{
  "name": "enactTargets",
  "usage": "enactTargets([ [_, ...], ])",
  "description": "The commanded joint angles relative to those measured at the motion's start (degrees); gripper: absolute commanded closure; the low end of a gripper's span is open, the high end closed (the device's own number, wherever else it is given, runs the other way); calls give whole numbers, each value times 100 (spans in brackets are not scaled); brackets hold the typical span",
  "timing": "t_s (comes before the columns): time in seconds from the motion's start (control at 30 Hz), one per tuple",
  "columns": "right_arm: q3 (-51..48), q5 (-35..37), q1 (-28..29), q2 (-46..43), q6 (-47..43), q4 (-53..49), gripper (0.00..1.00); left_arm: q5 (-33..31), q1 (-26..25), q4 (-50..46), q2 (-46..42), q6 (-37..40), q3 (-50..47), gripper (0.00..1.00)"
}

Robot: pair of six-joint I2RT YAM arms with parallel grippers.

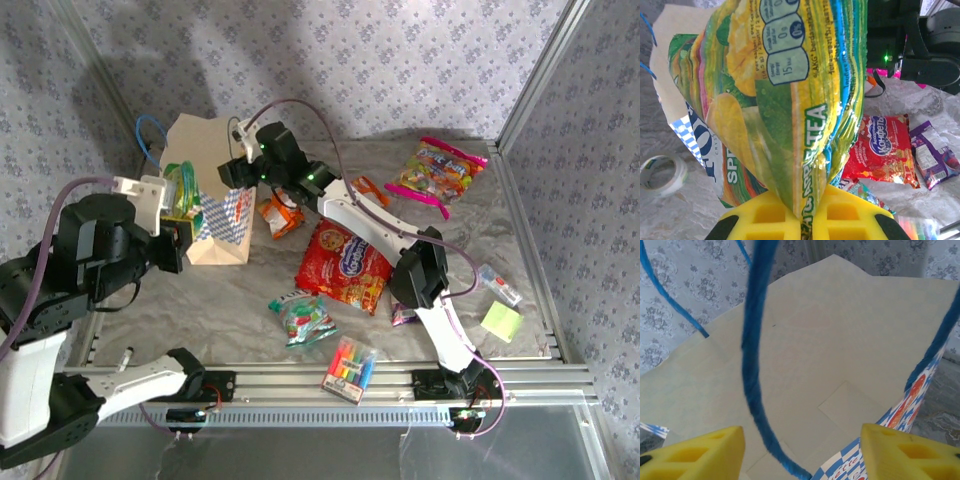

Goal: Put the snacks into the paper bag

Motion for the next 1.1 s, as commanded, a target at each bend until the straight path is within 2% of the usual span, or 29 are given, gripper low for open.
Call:
enactTargets([
  [0.0,244,304,-39,75,129,-74,44,-287,-10,524,245,414,356,100],
  [0.2,236,377,-60,93,205,-18,56,-183,295,627,749,656,881,100],
  [0.4,179,400,-88,94,203,78,69,963,1526,724,1276,690,1051,100],
  [0.57,123,361,-97,71,295,158,70,1771,2301,1127,1502,639,770,100],
  [0.9,-38,328,-122,2,286,160,71,1954,2727,1695,2034,959,720,100],
  [1.0,-76,285,-124,-15,312,161,71,1871,2827,1928,2143,967,551,100],
  [1.07,-105,279,-125,-35,330,151,70,1587,2862,2165,2173,945,427,100],
])
